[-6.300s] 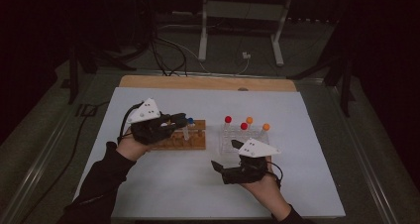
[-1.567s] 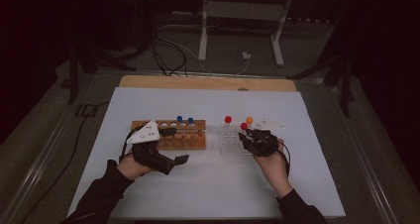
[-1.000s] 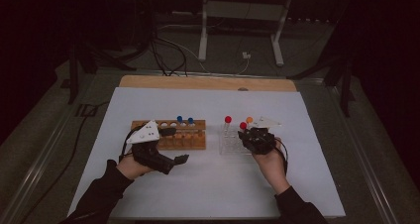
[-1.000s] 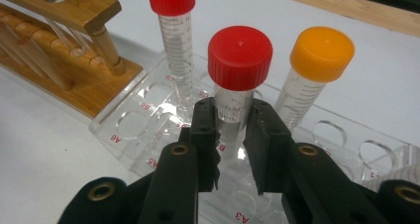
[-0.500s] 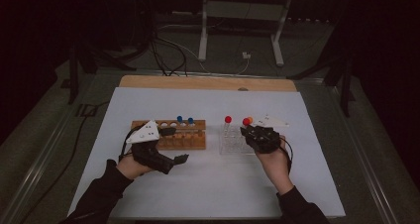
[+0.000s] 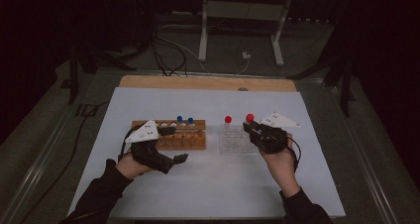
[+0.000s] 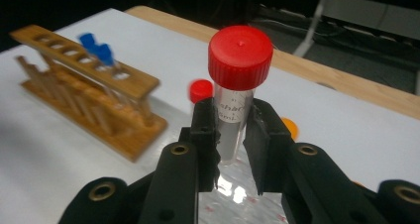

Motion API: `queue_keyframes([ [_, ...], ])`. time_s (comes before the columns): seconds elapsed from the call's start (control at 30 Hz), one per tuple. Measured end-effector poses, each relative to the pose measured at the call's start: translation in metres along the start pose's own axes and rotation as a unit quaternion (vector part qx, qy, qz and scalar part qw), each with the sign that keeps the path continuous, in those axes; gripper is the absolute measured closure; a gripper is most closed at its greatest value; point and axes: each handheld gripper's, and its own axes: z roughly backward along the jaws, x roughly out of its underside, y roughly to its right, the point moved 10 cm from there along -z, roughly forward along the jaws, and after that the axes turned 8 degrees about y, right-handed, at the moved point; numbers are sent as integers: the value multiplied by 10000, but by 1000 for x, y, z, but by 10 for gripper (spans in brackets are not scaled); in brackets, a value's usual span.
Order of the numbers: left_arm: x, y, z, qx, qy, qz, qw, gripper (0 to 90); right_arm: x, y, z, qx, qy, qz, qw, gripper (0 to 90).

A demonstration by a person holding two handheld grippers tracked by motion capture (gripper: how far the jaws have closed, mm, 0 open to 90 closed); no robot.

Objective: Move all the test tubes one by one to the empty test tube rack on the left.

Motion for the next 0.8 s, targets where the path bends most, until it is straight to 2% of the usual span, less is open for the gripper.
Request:
queue_keyframes([
  [0.17,-1,2,-1,35,0,4,10000,21,-6,-20,4,-314,68,38,9995,752],
  [0.37,-2,4,-1,40,16,21,10000,21,-5,-47,5,-737,37,55,9973,752],
  [0.63,-3,7,-3,110,23,32,9999,23,15,-86,-4,-1188,-287,272,9921,752],
  [0.8,-3,11,-5,161,29,39,9999,23,29,-101,-9,-1370,-478,367,9887,752],
])
